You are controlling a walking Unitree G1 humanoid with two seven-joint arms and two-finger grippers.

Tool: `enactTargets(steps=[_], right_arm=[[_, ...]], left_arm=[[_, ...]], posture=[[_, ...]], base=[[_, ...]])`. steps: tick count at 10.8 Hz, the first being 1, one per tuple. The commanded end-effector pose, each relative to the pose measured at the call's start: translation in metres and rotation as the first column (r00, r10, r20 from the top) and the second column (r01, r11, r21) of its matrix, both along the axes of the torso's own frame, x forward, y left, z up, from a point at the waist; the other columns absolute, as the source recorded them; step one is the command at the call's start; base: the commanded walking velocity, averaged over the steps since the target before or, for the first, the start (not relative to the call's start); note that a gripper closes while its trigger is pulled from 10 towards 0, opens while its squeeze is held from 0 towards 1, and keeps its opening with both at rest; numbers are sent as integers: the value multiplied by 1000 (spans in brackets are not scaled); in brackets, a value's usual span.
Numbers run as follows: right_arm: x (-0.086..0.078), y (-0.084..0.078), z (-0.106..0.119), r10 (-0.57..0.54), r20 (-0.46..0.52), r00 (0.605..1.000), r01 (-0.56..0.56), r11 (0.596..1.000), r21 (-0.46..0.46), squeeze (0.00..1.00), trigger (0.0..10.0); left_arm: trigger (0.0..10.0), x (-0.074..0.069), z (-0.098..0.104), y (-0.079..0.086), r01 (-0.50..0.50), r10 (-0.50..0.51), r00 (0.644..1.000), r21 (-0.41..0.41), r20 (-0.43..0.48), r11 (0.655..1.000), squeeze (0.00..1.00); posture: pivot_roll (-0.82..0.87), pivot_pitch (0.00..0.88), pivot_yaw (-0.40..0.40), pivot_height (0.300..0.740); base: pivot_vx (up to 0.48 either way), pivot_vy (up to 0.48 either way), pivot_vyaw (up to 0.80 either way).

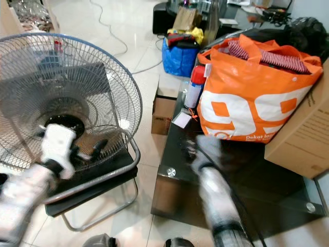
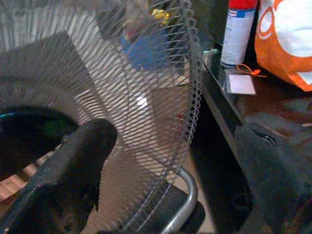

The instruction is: Hang keys on a hook

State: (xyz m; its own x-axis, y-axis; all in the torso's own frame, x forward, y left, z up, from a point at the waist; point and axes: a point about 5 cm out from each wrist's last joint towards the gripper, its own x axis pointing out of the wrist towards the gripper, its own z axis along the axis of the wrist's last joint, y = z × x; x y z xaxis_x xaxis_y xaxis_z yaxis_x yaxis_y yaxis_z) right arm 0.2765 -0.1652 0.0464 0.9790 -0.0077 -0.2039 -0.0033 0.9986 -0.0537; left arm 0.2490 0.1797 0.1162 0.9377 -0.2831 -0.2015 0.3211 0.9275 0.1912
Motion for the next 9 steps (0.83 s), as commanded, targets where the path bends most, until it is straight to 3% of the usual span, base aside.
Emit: enactTargets(steps=[1,3,4,5,7,8,9], right_arm=[[0,-7,18,-27,43,999,28,999,-32,0,10000],[-28,-11,46,5,106,994,0,999,-52,0,10000],[-36,-10,50,15,101,995,-9,998,-54,0,10000],[-53,-16,51,-52,49,997,53,998,-18,0,10000],[-47,-19,55,-87,44,995,90,995,-53,0,10000],[-35,-11,60,31,31,999,-27,991,-128,0,10000],[-31,-10,60,72,20,997,-68,987,-145,0,10000]], left_arm=[[10000,4,2,-5,-7,6,999,25,41,1000,0],[10000,9,6,-6,-62,61,994,3,95,998,0],[10000,9,7,-8,-60,59,992,10,113,998,0],[10000,11,9,-11,-67,67,989,-5,135,998,0],[10000,19,4,-17,-114,122,984,-61,127,992,0],[10000,16,5,-22,-89,100,985,-80,142,993,0],[10000,13,3,-20,-99,108,985,-72,137,992,0]], posture=[[-24,0,-60,740],[-55,0,-44,740],[-59,0,-43,740],[-81,0,-37,740],[-83,0,-38,740],[-45,0,-75,740],[-20,0,-104,740]], base=[[0,0,0],[0,0,0],[0,0,0],[0,0,0],[0,0,0],[0,0,0],[0,0,0]])
